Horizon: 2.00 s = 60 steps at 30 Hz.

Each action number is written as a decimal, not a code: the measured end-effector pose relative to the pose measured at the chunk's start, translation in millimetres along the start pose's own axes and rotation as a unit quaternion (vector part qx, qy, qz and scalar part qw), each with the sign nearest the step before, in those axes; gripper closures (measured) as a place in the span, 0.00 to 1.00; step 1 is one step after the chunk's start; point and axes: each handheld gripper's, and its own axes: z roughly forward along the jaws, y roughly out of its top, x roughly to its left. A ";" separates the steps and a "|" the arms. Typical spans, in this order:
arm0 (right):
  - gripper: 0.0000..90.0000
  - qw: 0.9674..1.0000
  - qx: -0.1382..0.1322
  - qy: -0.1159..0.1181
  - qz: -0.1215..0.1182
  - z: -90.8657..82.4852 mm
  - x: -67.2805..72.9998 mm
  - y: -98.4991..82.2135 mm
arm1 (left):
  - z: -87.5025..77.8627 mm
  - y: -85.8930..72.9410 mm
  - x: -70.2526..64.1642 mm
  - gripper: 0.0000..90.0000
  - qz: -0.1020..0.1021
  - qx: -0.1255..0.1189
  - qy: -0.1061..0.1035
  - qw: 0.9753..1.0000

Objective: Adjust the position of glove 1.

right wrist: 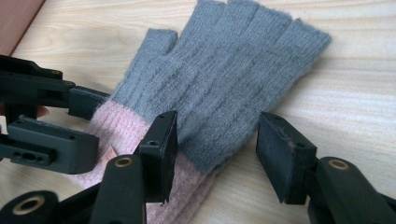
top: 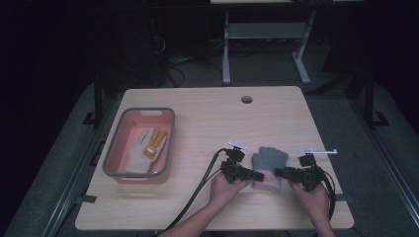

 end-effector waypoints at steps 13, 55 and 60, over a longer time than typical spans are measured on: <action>0.61 0.999 -0.002 0.036 0.036 5.7 -5.9 -5.3 | 3.8 1.2 -1.8 0.55 -0.001 -0.001 0.008 1.000; 0.82 0.997 -0.004 0.058 0.043 7.6 0.2 -5.0 | 3.3 1.1 5.5 0.60 -0.045 0.007 -0.025 0.999; 0.83 0.997 -0.002 0.059 0.044 6.4 1.5 -4.6 | 0.4 1.9 7.4 0.71 -0.033 -0.001 -0.033 0.999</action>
